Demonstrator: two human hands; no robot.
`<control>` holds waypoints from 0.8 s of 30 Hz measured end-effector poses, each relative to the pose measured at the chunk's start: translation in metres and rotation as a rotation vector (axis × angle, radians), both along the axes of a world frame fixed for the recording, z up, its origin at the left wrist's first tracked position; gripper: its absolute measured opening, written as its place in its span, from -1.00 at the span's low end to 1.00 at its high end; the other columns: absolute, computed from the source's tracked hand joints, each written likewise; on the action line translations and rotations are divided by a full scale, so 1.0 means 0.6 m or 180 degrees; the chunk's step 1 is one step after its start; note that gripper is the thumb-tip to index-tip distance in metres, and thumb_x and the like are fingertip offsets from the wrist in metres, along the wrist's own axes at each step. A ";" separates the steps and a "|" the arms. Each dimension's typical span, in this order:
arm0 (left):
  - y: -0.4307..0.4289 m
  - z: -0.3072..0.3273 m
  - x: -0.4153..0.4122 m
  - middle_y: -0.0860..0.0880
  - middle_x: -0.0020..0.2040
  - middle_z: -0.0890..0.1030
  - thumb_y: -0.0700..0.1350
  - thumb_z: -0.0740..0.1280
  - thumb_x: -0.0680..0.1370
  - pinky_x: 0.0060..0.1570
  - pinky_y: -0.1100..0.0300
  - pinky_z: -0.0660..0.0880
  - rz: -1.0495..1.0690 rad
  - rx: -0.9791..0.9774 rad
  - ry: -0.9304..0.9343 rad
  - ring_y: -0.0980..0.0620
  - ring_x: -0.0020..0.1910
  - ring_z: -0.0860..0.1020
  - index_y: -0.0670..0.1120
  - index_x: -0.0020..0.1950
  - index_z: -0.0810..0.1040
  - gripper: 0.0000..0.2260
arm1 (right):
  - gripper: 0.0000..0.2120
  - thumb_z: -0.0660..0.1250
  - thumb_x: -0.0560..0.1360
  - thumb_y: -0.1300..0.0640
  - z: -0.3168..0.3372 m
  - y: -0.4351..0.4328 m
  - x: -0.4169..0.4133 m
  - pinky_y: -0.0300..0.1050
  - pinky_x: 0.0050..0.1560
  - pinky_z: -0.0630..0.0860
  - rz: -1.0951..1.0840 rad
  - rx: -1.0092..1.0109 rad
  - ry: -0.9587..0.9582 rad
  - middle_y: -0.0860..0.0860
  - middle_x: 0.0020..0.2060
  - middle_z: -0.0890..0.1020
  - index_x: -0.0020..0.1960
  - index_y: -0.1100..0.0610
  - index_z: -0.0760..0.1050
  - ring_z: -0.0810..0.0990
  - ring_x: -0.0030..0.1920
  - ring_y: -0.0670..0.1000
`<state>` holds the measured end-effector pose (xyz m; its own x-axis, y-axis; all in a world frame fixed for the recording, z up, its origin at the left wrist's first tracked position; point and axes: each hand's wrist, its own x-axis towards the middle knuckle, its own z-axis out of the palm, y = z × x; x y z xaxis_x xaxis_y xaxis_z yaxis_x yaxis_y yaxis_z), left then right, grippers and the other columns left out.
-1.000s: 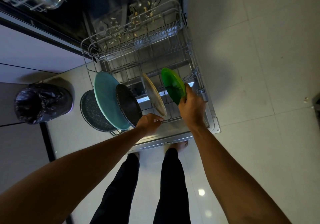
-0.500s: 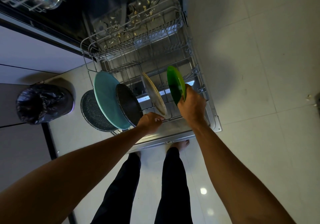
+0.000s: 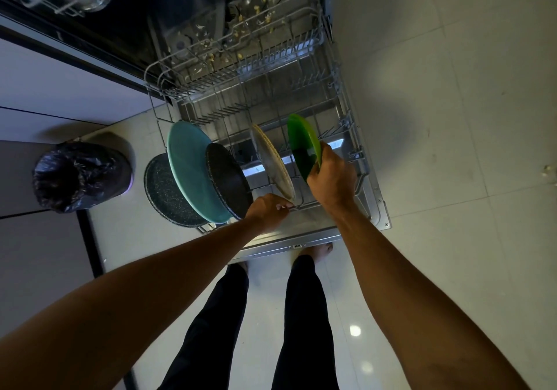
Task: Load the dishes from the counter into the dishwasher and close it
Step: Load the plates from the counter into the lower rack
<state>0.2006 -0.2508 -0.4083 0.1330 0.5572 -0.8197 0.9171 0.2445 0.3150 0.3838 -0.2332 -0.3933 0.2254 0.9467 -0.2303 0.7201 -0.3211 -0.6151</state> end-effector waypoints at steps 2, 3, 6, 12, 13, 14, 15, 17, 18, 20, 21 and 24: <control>0.003 -0.001 -0.001 0.04 0.20 0.65 -0.05 0.27 0.56 0.17 0.21 0.49 0.0008 0.0020 -0.0003 0.04 0.17 0.59 0.10 0.13 0.68 -0.76 | -0.61 0.46 0.50 0.06 0.002 -0.002 -0.005 -0.03 -0.17 0.66 0.0038 -0.0027 -0.0026 0.12 -0.13 0.68 0.24 0.19 0.47 0.71 -0.14 0.11; 0.001 -0.001 0.001 0.05 0.21 0.64 -0.05 0.27 0.56 0.16 0.22 0.49 -0.0016 0.0009 -0.0002 0.04 0.17 0.59 0.10 0.14 0.68 -0.76 | -0.59 0.47 0.49 0.06 0.003 -0.004 -0.007 -0.02 -0.17 0.66 0.0046 -0.0041 -0.0030 0.13 -0.11 0.68 0.25 0.20 0.47 0.71 -0.12 0.12; -0.001 0.000 0.005 0.04 0.23 0.63 -0.06 0.26 0.56 0.08 0.28 0.45 -0.0018 -0.0018 0.0029 0.05 0.17 0.58 0.11 0.16 0.66 -0.75 | -0.48 0.50 0.47 0.12 0.005 -0.013 -0.020 0.04 -0.16 0.68 0.0041 -0.0100 0.0008 0.18 -0.03 0.67 0.33 0.24 0.40 0.71 -0.09 0.18; -0.002 0.006 0.008 0.01 0.25 0.62 -0.10 0.27 0.60 0.10 0.26 0.43 -0.0155 0.0102 0.0015 0.03 0.21 0.57 0.04 0.22 0.64 -0.75 | -0.35 0.49 0.47 0.09 -0.010 -0.042 -0.063 -0.02 -0.14 0.66 0.0140 -0.0306 -0.0093 0.17 0.13 0.60 0.45 0.24 0.31 0.68 -0.04 0.12; -0.002 0.006 0.007 0.01 0.25 0.62 -0.10 0.27 0.60 0.10 0.26 0.43 -0.0160 0.0107 0.0009 0.03 0.21 0.57 0.04 0.22 0.64 -0.75 | -0.34 0.50 0.46 0.09 -0.015 -0.043 -0.066 -0.02 -0.13 0.66 0.0150 -0.0319 -0.0109 0.17 0.15 0.59 0.45 0.23 0.31 0.67 -0.02 0.12; -0.002 0.006 0.008 0.01 0.25 0.62 -0.11 0.27 0.60 0.10 0.26 0.44 -0.0158 0.0095 0.0006 0.02 0.20 0.57 0.04 0.22 0.64 -0.75 | -0.32 0.51 0.45 0.09 -0.019 -0.043 -0.067 -0.01 -0.12 0.66 0.0161 -0.0324 -0.0089 0.17 0.15 0.59 0.45 0.23 0.30 0.66 -0.01 0.13; -0.002 0.007 0.007 0.01 0.24 0.63 -0.11 0.27 0.59 0.11 0.25 0.45 -0.0149 0.0084 0.0013 0.02 0.19 0.58 0.04 0.21 0.64 -0.75 | -0.31 0.52 0.44 0.10 -0.022 -0.041 -0.068 0.00 -0.11 0.66 0.0181 -0.0322 -0.0049 0.18 0.15 0.58 0.46 0.24 0.30 0.66 0.00 0.14; 0.000 0.006 0.006 0.02 0.22 0.64 -0.11 0.28 0.58 0.13 0.22 0.48 -0.0094 0.0074 0.0023 0.03 0.18 0.58 0.06 0.18 0.66 -0.76 | -0.30 0.52 0.44 0.12 -0.024 -0.028 -0.071 0.01 -0.08 0.65 0.0272 -0.0324 0.0004 0.21 0.15 0.57 0.47 0.24 0.29 0.65 0.03 0.17; -0.001 0.005 0.005 0.03 0.21 0.64 -0.10 0.27 0.58 0.13 0.22 0.48 -0.0063 0.0068 0.0021 0.04 0.17 0.59 0.07 0.17 0.66 -0.76 | -0.30 0.51 0.44 0.13 -0.023 -0.019 -0.072 0.02 -0.06 0.64 0.0307 -0.0359 0.0034 0.22 0.16 0.57 0.47 0.23 0.28 0.64 0.05 0.19; -0.002 0.008 0.008 0.04 0.20 0.65 -0.11 0.27 0.57 0.12 0.25 0.47 -0.0027 0.0073 0.0015 0.05 0.17 0.59 0.06 0.16 0.67 -0.76 | -0.27 0.51 0.45 0.13 -0.026 0.001 -0.066 0.04 0.01 0.62 0.0379 -0.0496 0.0105 0.21 0.21 0.54 0.50 0.20 0.23 0.62 0.12 0.20; -0.002 0.009 0.008 0.04 0.20 0.64 -0.11 0.27 0.58 0.11 0.26 0.46 -0.0029 0.0070 0.0023 0.05 0.17 0.59 0.05 0.17 0.67 -0.76 | -0.24 0.51 0.44 0.13 -0.029 0.008 -0.065 0.06 0.05 0.61 0.0420 -0.0612 0.0152 0.20 0.24 0.52 0.52 0.18 0.20 0.60 0.15 0.20; -0.002 0.010 0.008 0.01 0.21 0.64 -0.10 0.28 0.58 0.10 0.24 0.47 -0.0036 0.0088 0.0004 0.01 0.17 0.59 0.05 0.18 0.66 -0.76 | -0.13 0.52 0.44 0.10 -0.035 0.017 -0.061 0.10 0.06 0.61 0.0611 -0.0946 0.0196 0.20 0.26 0.49 0.57 0.10 0.07 0.58 0.17 0.21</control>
<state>0.2053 -0.2518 -0.4026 0.1383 0.5782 -0.8041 0.9201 0.2254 0.3203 0.3475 -0.2233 -0.4143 0.0271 0.8601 -0.5095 0.7492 -0.3548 -0.5592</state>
